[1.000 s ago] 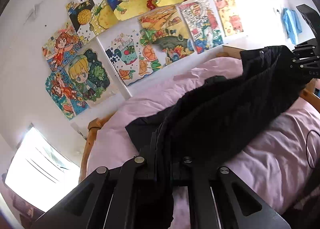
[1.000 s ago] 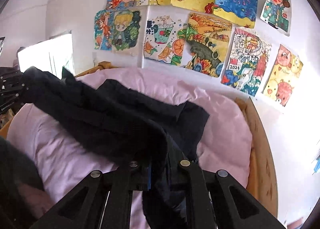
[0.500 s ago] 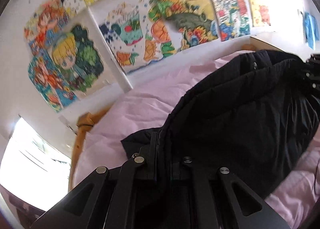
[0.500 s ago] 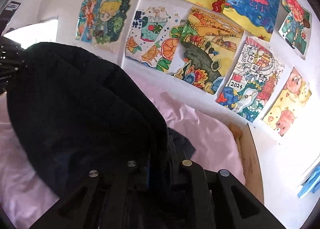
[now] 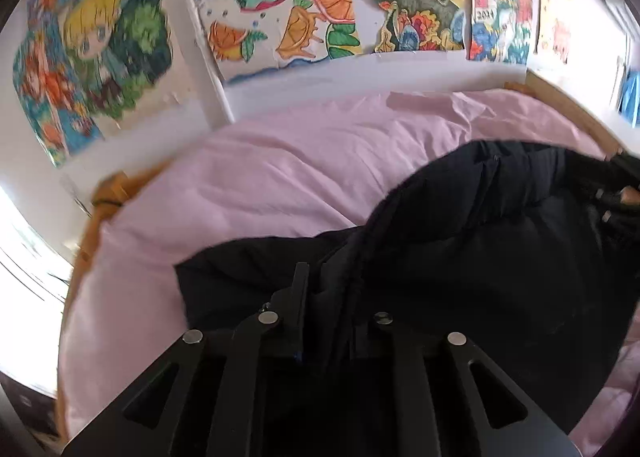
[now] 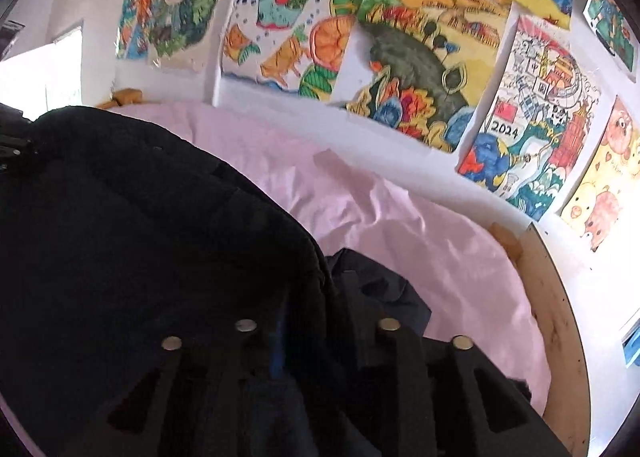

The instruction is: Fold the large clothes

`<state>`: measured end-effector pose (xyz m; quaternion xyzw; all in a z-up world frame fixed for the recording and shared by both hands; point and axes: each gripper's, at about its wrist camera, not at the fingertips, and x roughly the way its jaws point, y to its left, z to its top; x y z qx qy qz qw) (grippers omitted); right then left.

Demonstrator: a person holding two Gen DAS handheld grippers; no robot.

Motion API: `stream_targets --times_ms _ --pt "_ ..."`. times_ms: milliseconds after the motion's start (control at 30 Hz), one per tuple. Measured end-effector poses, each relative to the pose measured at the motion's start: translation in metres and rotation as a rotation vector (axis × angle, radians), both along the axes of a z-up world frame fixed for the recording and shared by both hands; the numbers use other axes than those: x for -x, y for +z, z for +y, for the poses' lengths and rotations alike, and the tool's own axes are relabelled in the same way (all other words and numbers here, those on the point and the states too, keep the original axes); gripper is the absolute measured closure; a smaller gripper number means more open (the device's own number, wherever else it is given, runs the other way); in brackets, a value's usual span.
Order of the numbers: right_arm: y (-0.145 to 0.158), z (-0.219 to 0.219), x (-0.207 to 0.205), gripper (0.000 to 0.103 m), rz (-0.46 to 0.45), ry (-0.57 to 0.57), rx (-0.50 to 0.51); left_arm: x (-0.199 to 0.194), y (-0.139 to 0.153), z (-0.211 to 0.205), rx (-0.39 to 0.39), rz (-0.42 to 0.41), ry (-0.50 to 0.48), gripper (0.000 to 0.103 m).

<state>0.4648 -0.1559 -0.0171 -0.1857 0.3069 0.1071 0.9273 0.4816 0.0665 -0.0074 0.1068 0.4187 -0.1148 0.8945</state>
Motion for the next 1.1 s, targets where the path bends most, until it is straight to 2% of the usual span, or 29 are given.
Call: stream_targets --times_ms 67,100,133,200,267,367,500,633,667,733,800,933,1100 --pt "-0.006 -0.001 -0.002 0.051 -0.005 -0.007 0.004 -0.001 0.003 0.013 0.054 0.01 0.014 0.071" --pt "-0.007 -0.002 -0.003 0.031 -0.012 -0.012 0.003 0.0 0.007 0.018 0.078 0.001 0.02 0.053" --pt "-0.007 -0.003 -0.002 0.02 -0.021 -0.018 -0.004 0.004 0.012 0.028 0.111 -0.025 0.045 0.022" --pt "-0.005 -0.008 0.001 0.018 -0.042 -0.018 -0.043 0.014 0.024 0.042 0.139 -0.091 0.105 0.009" --pt "-0.003 -0.011 0.001 0.016 -0.041 -0.024 -0.054 0.022 0.036 0.055 0.172 -0.121 0.126 0.009" --pt "0.003 -0.018 0.005 0.015 -0.062 -0.044 -0.07 0.037 0.047 0.062 0.175 -0.173 0.162 0.009" --pt "0.014 -0.03 0.027 0.005 -0.115 -0.072 -0.121 0.051 0.04 0.034 0.143 -0.189 0.063 0.009" --pt "0.008 -0.033 0.049 0.0 -0.07 -0.035 -0.192 0.046 0.006 -0.014 -0.004 -0.162 -0.035 0.009" --pt "-0.001 -0.029 0.05 0.0 -0.047 -0.019 -0.176 0.042 -0.004 -0.024 -0.056 -0.171 -0.034 0.009" --pt "-0.014 -0.021 0.044 0.0 -0.023 -0.007 -0.136 0.036 -0.014 -0.027 -0.075 -0.183 -0.022 0.009" --pt "-0.026 -0.02 0.036 0.0 -0.025 -0.011 -0.133 0.022 -0.022 -0.019 -0.031 -0.145 0.019 0.007" --pt "-0.044 -0.029 0.01 0.0 0.008 -0.053 -0.17 0.0 -0.04 0.01 0.103 -0.076 0.091 0.002" --pt "-0.067 -0.041 -0.013 0.0 0.103 -0.056 -0.26 -0.006 -0.047 0.017 0.14 -0.032 0.107 0.001"
